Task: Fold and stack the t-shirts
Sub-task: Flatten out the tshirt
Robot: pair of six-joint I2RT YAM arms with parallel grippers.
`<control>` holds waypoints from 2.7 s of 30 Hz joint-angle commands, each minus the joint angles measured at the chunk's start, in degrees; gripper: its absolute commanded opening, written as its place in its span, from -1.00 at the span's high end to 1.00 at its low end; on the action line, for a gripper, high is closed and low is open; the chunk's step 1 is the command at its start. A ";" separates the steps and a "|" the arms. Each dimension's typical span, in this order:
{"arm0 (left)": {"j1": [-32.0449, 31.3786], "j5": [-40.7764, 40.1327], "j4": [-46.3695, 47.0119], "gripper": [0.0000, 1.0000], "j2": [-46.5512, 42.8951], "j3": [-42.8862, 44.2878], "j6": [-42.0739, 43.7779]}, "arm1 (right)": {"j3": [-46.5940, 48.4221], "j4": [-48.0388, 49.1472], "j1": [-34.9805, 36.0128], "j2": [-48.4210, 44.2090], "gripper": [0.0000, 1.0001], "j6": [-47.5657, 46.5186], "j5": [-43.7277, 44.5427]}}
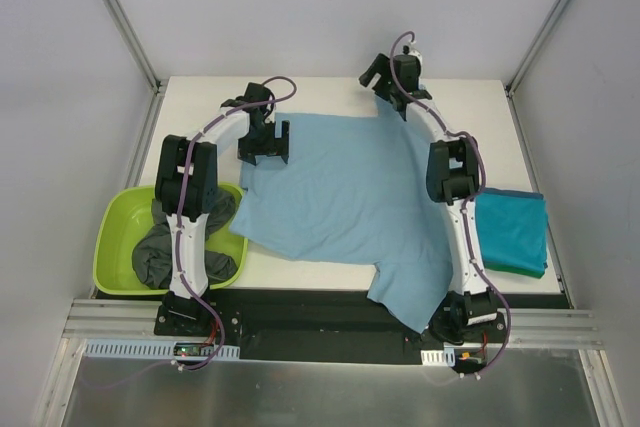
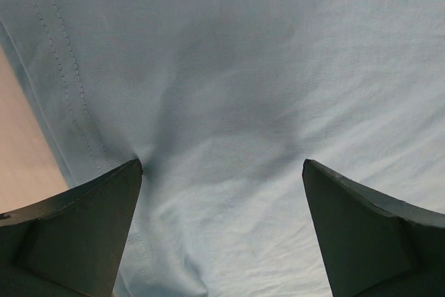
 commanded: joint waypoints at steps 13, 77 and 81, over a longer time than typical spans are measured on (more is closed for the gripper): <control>0.62 3.95 -0.63 -0.98 -6.32 0.91 -0.26 | -30.50 -30.61 0.41 -36.75 -0.93 -21.92 5.13; 3.36 5.74 -3.44 -0.98 -7.61 15.18 0.80 | -5.03 -31.74 -11.11 -24.34 -0.93 -22.80 -6.92; -1.92 -3.58 -6.15 -0.98 -11.86 6.20 -0.87 | -24.67 -35.21 -9.79 -42.35 -0.93 -24.39 0.56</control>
